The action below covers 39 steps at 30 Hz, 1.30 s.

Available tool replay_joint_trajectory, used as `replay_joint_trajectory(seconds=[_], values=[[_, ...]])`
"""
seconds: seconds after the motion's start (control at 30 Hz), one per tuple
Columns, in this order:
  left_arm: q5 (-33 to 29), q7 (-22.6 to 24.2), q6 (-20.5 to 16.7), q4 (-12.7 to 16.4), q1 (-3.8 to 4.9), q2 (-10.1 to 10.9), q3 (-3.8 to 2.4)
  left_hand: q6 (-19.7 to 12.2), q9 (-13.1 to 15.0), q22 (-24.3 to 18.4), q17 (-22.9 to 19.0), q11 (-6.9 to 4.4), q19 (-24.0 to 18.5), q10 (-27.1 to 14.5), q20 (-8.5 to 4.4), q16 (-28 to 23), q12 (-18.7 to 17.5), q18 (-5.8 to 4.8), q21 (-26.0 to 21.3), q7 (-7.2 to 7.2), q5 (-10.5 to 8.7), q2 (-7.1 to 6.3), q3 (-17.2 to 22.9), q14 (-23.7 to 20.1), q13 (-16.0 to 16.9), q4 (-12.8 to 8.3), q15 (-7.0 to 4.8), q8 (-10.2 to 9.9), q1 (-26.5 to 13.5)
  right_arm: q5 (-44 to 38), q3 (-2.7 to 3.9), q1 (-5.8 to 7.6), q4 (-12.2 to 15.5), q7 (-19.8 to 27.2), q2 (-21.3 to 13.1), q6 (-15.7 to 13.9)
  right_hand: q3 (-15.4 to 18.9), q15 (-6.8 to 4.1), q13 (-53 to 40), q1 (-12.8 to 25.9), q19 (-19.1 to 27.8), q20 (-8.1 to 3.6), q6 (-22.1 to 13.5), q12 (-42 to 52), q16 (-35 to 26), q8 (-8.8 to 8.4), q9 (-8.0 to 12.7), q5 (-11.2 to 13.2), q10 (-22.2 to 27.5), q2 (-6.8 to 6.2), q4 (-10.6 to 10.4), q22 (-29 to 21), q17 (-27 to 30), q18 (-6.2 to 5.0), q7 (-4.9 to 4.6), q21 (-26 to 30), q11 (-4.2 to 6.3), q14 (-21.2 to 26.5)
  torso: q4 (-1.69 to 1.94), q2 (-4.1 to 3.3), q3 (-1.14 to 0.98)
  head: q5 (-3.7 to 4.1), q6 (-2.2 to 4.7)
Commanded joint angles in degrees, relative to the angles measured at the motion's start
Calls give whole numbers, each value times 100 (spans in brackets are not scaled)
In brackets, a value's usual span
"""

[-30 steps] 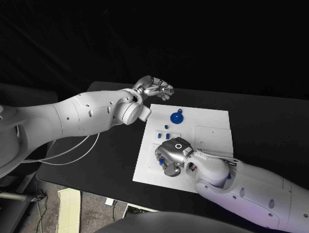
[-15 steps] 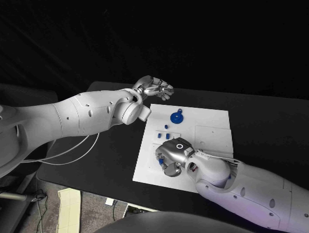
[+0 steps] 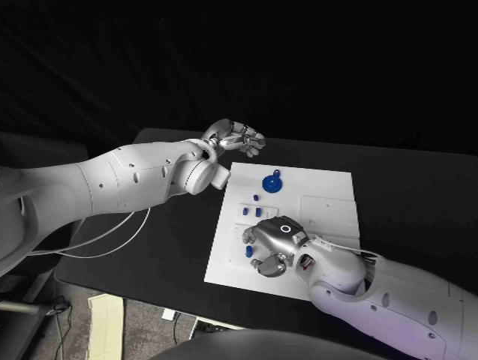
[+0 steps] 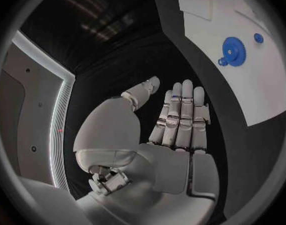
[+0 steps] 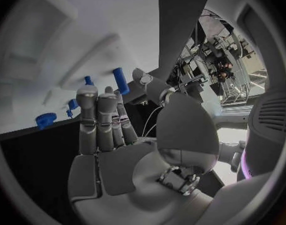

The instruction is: Assemble the parts on the task board

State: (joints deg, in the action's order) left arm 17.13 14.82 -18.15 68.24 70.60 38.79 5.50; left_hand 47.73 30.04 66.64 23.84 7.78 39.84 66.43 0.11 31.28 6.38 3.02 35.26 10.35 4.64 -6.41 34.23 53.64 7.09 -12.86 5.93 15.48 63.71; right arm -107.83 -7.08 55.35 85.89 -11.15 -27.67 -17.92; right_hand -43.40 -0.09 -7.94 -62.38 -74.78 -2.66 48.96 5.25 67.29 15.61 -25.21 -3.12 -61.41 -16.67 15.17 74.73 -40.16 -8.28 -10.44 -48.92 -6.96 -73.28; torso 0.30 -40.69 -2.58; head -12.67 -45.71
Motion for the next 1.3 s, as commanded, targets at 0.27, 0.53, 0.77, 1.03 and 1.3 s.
replay_joint_trajectory(seconds=[0.27,0.53,0.77,1.03,1.3], values=[[-25,26,54,15,8,17,-4,-33,-9,10,16,2,-10,-54,28,-27,-30,54,-43,1,-20,39,-30,10,-7,-2,21,26,6,760,331,99,600,292,-585,-685,77,50,28,-9,17,6,-4,39,-29,6,-1,0,-19,-33,-12,-17,23,-672,6,47,-3,-18,-6,2,0,86,76],[-25,36,62,-31,7,48,-3,-33,-9,12,24,2,-8,-52,30,-33,-29,53,-45,2,-21,42,-32,13,-7,3,22,28,1,2191,720,441,851,391,-1265,-436,24,-165,-98,104,-64,-16,244,493,-7,168,-43,-3,-617,47,-389,-15,49,-672,75,51,221,-65,-15,9,-7,253,185],[-25,51,78,-46,3,42,-2,-32,-10,15,34,0,-5,-47,30,-38,-25,52,-48,2,-22,45,-35,19,-6,11,21,32,-7,3382,849,765,699,122,-1826,232,444,-432,-1377,321,-144,-229,298,2153,261,296,-239,8,-865,154,-573,155,-210,-672,280,-260,531,-69,-56,45,-18,471,304],[-35,52,88,-67,-13,54,0,-32,-12,19,45,-2,-1,-44,30,-45,-22,53,-50,2,-21,52,-39,24,-6,18,20,36,-17,3880,843,771,515,-771,-2128,1408,731,-583,-4409,1053,-144,-308,286,5746,601,296,-456,31,-171,351,-1100,163,-637,-672,368,-569,686,-54,-99,87,-35,620,451],[-35,58,108,-67,-36,71,1,-32,-13,21,51,-2,1,-44,29,-50,-21,54,-52,1,-21,55,-39,26,-6,18,20,38,-18,4457,708,771,552,-1645,-2309,2126,708,-592,-5099,1390,-149,-384,280,6475,835,321,-617,26,-39,602,-1487,159,-930,-672,373,-820,669,-38,-123,120,-51,708,408]])
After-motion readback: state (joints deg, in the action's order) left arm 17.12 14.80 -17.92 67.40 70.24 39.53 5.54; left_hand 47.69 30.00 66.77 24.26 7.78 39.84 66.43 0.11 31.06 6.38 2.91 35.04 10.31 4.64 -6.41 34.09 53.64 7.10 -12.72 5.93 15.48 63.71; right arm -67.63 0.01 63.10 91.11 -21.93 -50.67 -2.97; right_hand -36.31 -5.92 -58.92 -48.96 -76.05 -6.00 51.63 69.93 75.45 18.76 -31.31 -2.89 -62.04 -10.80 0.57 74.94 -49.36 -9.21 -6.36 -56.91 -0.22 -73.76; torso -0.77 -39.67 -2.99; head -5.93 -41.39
